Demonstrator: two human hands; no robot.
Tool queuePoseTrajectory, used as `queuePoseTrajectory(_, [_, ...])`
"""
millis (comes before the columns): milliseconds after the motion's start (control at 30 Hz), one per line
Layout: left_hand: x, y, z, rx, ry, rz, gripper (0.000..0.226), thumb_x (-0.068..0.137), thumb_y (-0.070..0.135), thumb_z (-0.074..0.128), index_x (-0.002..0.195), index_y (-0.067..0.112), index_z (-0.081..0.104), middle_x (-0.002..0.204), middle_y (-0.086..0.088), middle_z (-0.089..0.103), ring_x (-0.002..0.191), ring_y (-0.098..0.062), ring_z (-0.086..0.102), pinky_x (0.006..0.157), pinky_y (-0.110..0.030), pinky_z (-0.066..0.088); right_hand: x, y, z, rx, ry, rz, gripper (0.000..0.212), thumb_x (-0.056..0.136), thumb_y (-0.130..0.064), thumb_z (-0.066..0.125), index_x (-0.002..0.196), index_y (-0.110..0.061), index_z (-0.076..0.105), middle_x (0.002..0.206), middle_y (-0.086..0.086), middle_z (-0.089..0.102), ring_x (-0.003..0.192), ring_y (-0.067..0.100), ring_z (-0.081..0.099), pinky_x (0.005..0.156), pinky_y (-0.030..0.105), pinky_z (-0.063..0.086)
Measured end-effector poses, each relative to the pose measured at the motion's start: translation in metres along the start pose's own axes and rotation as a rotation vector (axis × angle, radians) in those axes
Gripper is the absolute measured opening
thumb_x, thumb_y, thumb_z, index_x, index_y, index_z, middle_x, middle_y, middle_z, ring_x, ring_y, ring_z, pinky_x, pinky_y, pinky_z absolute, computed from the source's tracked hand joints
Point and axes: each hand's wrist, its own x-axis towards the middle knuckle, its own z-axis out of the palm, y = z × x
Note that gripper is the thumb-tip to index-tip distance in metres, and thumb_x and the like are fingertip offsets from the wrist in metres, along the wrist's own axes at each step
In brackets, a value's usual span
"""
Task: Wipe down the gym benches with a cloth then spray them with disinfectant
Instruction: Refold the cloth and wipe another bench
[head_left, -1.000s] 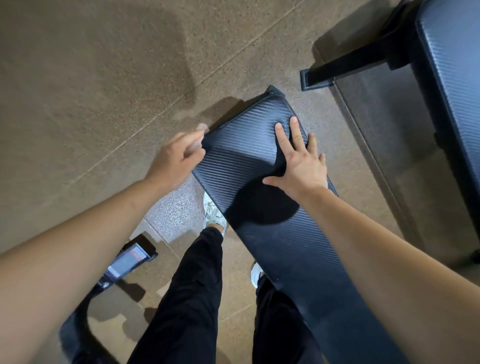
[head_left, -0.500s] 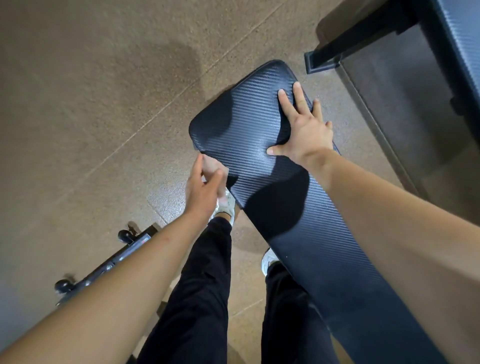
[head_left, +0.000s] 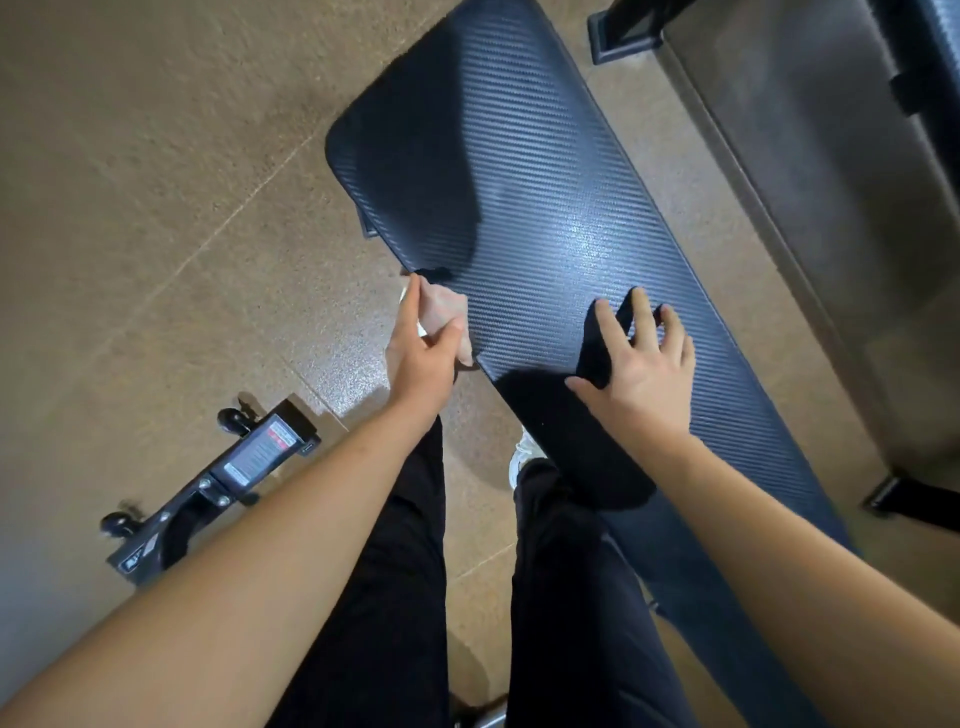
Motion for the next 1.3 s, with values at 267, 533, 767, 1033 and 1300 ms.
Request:
queuePoseTrajectory(267, [-0.038,-0.028,0.029,0.075,-0.098,0.033,0.087,0.085,0.025,0.082,0.159,0.028,0.036,0.146,0.026,0.045,0.136,-0.013,0.051,0.119,-0.04,0.04,-0.009,0.02,0.014,-0.071,-0.124,-0.059,0.108,0.081,-0.064,0.07,0.161,-0.033,0.005,0.171,0.007,-0.006,0.154,0.045,-0.006,0.114,0.073,0.025])
queuePoseTrajectory(533, [-0.061,-0.033,0.037,-0.298,-0.146,-0.213,0.054,0.099,0.028,0.065,0.151,0.031,0.051,0.151,0.005,0.05,0.136,-0.018,0.053,0.103,-0.044,0.056,-0.007,0.022,0.019,-0.057,-0.135,-0.052,0.112,0.081,-0.067,0.069,0.161,-0.037,-0.004,0.17,0.002,-0.013,0.155,0.041,-0.012,0.116,0.072,0.018])
queuePoseTrajectory(767, [-0.074,-0.046,0.033,-0.603,-0.264,-0.405,0.033,0.104,0.037,0.054,0.132,0.022,0.064,0.128,-0.001,0.069,0.12,-0.021,0.065,0.097,-0.042,0.057,-0.006,0.018,0.023,-0.058,-0.119,-0.02,0.114,0.08,-0.064,0.072,0.16,-0.039,-0.005,0.17,-0.001,-0.015,0.155,0.038,-0.014,0.117,0.072,0.016])
queuePoseTrajectory(1033, [-0.09,-0.072,0.042,-0.8,-0.351,-0.626,0.055,0.103,0.057,0.043,0.141,0.021,0.059,0.133,-0.011,0.067,0.122,-0.033,0.064,0.097,-0.05,0.054,-0.016,0.02,0.026,0.011,-0.039,-0.046,0.105,0.08,-0.053,0.078,0.161,-0.034,0.015,0.171,0.003,-0.001,0.156,0.04,-0.004,0.117,0.073,0.016])
queuePoseTrajectory(1300, [-0.12,-0.086,0.063,-0.725,-0.457,-0.674,0.066,0.101,0.065,0.039,0.145,0.019,0.054,0.145,-0.011,0.057,0.13,-0.037,0.06,0.112,-0.058,0.044,-0.132,0.076,0.082,0.347,0.257,0.117,0.063,0.088,-0.028,0.071,0.146,-0.014,0.05,0.155,0.012,0.043,0.129,0.04,0.046,0.108,0.05,0.041])
